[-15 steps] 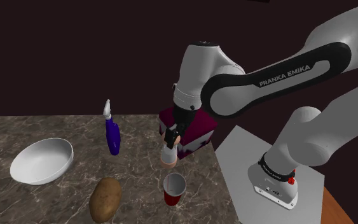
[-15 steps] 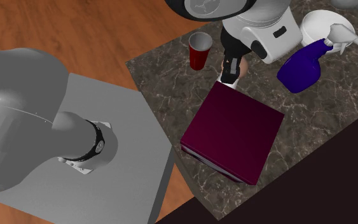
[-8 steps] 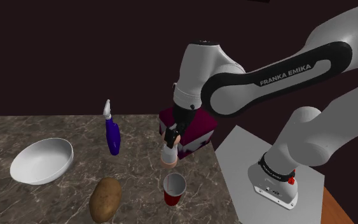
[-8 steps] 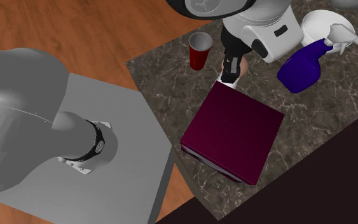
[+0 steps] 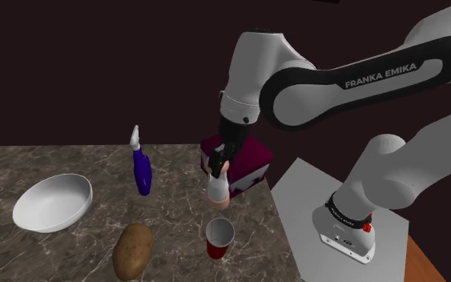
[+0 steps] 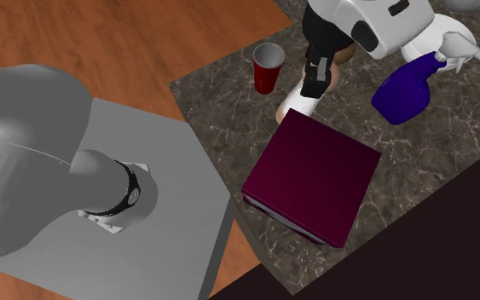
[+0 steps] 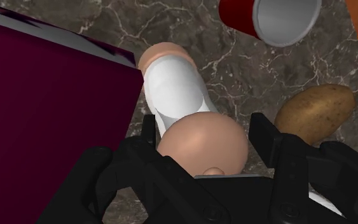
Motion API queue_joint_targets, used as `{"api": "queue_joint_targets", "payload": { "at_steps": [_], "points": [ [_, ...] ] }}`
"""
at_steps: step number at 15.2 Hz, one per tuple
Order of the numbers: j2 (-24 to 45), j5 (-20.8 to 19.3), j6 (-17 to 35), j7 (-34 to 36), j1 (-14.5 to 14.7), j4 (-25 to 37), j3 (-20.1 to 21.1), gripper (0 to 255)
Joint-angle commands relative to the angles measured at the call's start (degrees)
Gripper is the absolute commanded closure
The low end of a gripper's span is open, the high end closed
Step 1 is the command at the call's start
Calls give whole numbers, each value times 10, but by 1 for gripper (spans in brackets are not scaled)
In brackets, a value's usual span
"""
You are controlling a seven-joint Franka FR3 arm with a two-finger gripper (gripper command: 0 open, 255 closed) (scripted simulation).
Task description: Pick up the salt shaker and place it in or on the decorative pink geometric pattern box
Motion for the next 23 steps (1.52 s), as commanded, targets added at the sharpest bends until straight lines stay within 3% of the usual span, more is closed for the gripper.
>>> {"api": "queue_joint_targets", "payload": {
  "at_steps": [1,23],
  "points": [
    [-5,-3,-16,1,-1,11,-4,255],
    [-34,-27,-189,25,-10,156,-35,255]
  ]
}}
